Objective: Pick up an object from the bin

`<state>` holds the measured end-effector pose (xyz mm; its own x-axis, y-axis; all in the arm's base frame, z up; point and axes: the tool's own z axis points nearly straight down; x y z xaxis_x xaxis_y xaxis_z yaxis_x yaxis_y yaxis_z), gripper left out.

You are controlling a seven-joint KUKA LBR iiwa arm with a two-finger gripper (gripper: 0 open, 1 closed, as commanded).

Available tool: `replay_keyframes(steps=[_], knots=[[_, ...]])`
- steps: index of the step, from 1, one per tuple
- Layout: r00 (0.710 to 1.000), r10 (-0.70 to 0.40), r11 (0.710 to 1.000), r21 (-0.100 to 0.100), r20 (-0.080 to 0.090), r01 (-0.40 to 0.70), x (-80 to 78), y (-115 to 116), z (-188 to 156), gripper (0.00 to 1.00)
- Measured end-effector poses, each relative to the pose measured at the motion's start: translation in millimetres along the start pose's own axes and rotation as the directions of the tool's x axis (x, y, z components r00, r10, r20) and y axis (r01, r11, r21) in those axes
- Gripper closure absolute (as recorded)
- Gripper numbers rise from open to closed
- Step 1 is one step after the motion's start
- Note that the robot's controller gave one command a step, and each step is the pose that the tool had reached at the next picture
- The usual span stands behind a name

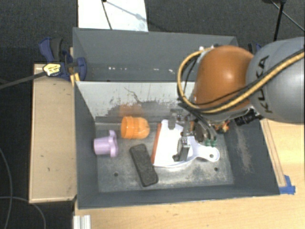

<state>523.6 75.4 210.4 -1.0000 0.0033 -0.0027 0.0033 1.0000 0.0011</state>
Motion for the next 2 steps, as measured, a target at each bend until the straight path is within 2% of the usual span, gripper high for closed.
replay_keyframes(steps=[1, 2], knots=[[1.0, 0.001, 1.0, 0.0, 0.0, -0.001, 0.0, 0, 0, 0.0], [1.0, 0.023, 1.0, -0.002, 0.008, -0.023, -0.1, -34, 46, 0.0]])
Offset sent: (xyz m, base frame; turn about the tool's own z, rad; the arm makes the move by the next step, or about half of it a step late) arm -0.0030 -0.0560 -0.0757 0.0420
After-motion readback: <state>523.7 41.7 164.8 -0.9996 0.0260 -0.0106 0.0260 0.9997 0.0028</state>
